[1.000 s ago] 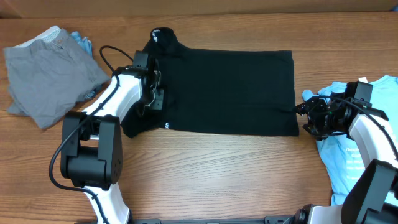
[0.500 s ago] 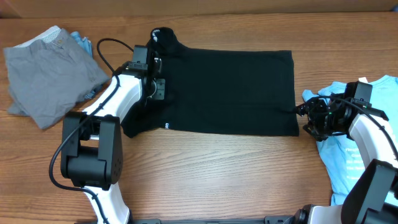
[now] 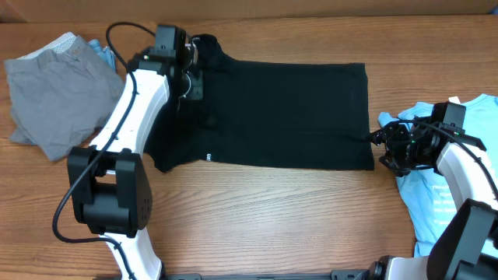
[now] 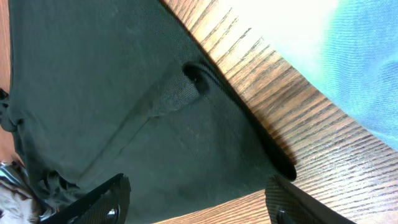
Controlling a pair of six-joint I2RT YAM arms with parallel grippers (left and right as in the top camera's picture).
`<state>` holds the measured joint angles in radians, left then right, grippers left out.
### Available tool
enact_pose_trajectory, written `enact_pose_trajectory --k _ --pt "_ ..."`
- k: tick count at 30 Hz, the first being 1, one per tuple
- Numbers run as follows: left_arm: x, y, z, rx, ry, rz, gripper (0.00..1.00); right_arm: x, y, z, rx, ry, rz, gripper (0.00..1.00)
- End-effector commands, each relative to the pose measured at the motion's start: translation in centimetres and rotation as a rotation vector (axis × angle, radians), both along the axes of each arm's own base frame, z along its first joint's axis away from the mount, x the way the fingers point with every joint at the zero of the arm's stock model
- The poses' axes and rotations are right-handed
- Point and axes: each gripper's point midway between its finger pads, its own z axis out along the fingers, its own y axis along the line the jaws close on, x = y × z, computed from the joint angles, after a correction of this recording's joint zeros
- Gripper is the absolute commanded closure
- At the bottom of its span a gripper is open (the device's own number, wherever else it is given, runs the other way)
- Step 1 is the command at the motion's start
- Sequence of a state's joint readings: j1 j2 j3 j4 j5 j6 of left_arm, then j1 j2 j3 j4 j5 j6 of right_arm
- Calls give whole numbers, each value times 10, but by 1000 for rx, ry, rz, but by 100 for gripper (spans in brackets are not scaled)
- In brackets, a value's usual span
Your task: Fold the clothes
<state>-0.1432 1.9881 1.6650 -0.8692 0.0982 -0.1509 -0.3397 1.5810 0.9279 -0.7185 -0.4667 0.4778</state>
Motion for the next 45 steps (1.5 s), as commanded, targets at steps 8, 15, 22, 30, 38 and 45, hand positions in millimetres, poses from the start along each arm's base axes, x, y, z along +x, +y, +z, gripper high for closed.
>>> enact_pose_trajectory --k 8,15,22,30,38,45 --pt "-64 -33 -44 48 182 -212 91 8 -2 7 -14 -29 9 27" --pt "-62 -35 -84 113 107 -201 96 8 -2 7 -14 -29 9 27" --pt "-26 -38 -76 83 -47 -113 96 8 -2 7 -14 -29 9 27" --pt "5 -83 -27 -51 -171 -189 94 7 -2 7 -13 -25 9 27" --pt "-28 -47 -30 42 32 -134 80 6 -6 4 -43 -18 8 27" --pt "-86 31 -29 57 350 22 80 6 -9 3 -61 -15 3 27"
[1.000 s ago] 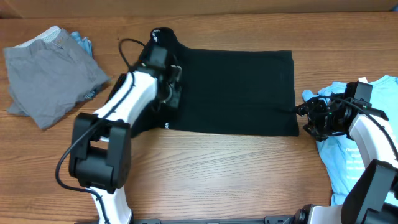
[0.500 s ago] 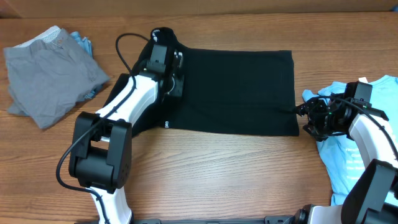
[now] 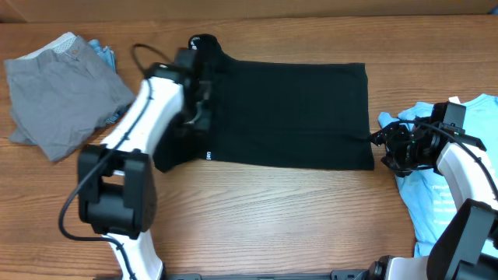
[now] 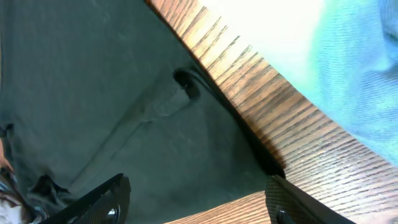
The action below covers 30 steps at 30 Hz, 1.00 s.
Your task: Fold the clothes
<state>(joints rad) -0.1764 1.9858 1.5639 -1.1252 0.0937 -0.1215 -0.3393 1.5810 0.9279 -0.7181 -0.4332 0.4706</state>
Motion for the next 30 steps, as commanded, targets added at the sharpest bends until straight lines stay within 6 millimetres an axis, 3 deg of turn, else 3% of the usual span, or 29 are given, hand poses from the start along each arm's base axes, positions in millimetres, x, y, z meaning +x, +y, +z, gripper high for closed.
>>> enact_pose_trajectory --k 1,4,8,17,19,22,30 --pt "-1 40 12 7 27 110 78 7 -5 6 -28 -23 5 27" --pt "-6 67 7 1 55 184 71 7 -5 6 -28 -23 5 27" --pt "-4 84 -5 -19 38 213 64 8 -6 5 -37 -24 3 27" --pt "-21 67 -38 -116 67 179 64 4 -16 1 -95 5 -15 23" --pt "-24 68 -42 -110 72 178 73 4 -16 1 -96 2 -15 23" --pt "-26 69 -48 -104 73 179 96 5 -17 1 -98 1 -16 23" --pt "-9 77 -32 -104 22 175 96 3 -25 -4 -146 16 -34 20"
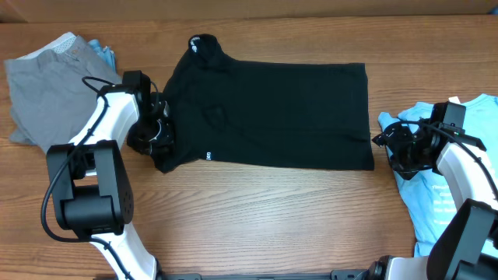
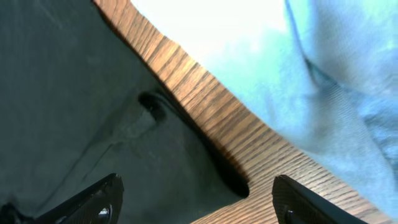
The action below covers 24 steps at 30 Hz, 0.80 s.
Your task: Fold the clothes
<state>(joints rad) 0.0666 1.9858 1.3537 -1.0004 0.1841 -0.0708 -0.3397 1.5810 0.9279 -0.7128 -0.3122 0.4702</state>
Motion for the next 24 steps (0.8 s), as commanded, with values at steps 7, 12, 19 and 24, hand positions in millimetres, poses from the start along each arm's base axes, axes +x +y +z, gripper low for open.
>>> enact_pose_trajectory --k 7,12,19,24 --pt "54 20 40 17 -195 -10 96 7 -5 -2 -38 -37 1 20" --pt "55 22 39 29 -198 -10 84 5 -5 -7 -40 -39 4 20" --pt "45 25 37 50 -155 -11 56 15 -8 -4 -54 -79 4 20" --pt "25 22 34 39 -77 -27 55 23 -10 -1 -78 -123 28 25"
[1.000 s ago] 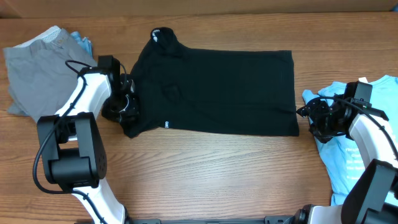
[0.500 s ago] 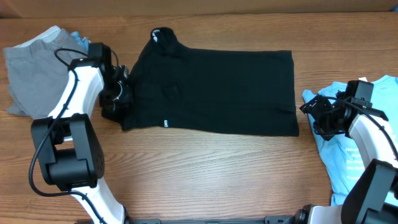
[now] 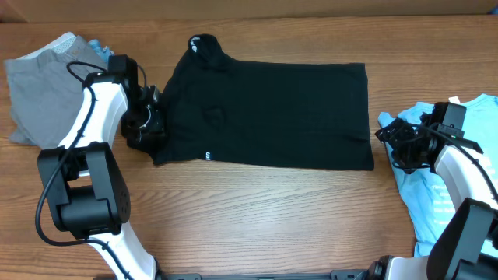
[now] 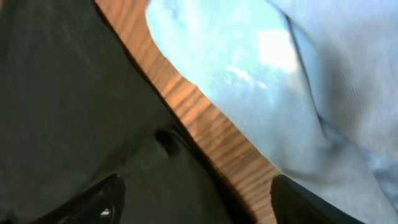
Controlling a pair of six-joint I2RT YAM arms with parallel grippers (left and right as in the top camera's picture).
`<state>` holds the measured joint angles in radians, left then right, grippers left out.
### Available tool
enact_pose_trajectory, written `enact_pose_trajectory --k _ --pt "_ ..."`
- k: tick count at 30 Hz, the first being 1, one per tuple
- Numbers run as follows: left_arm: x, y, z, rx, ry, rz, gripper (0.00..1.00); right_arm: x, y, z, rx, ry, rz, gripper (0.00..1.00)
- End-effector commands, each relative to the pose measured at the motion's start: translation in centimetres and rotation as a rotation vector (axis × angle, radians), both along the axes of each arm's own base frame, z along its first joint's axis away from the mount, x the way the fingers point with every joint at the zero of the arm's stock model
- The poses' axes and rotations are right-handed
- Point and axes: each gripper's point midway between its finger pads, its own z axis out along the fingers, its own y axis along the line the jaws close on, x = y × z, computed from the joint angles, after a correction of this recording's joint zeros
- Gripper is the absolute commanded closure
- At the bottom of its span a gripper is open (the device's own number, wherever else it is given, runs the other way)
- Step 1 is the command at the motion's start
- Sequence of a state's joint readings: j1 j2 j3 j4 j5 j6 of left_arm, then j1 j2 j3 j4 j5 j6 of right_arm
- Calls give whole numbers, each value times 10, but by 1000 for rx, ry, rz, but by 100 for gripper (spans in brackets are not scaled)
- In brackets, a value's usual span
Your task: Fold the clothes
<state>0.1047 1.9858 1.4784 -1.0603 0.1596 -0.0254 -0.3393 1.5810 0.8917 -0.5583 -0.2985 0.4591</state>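
Observation:
A black shirt [image 3: 272, 113] lies flat across the middle of the table, collar at the far left. My left gripper [image 3: 148, 124] sits at the shirt's left edge by the sleeve; its jaws are lost against the dark cloth. My right gripper [image 3: 387, 146] hovers just off the shirt's right near corner. In the right wrist view that gripper [image 4: 196, 205] is open with nothing between its fingers. Below it run the black shirt's hem [image 4: 62, 93], a strip of wood and the light blue garment [image 4: 280, 81]. That view is blurred.
A crumpled grey garment [image 3: 54, 93] lies at the far left with a bit of blue cloth behind it. A light blue garment [image 3: 451, 187] lies at the right edge under my right arm. Bare wooden table [image 3: 272, 218] runs along the front.
My left gripper has shifted a little toward the back along the shirt's left edge. My right gripper has moved slightly back and toward the light blue garment, still open.
My left gripper was first at the shirt's collar end, then over the shirt's left part, then at its left near edge, and now a little farther back there. My right gripper stayed open by the shirt's right near corner. The shirt's outline has barely changed.

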Motion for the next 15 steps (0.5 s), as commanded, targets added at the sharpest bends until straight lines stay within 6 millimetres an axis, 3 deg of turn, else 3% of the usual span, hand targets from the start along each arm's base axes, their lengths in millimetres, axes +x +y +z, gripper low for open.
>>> enact_pose_trajectory --k 1,5,8,12,15 --pt "-4 1 3 9 2 -26 55 4 -1 -1 -24 -20 22 28" --pt "-18 -1 -11 0 42 -26 54 14 3 -6 -31 -43 55 31" --pt "-24 -6 -22 -26 49 -26 55 15 19 -22 -15 -17 128 32" --pt "-27 -7 -31 -31 45 -25 74 4 28 -40 10 63 143 39" --pt "-26 -7 -31 -31 41 -25 76 -5 24 -44 -9 106 132 39"
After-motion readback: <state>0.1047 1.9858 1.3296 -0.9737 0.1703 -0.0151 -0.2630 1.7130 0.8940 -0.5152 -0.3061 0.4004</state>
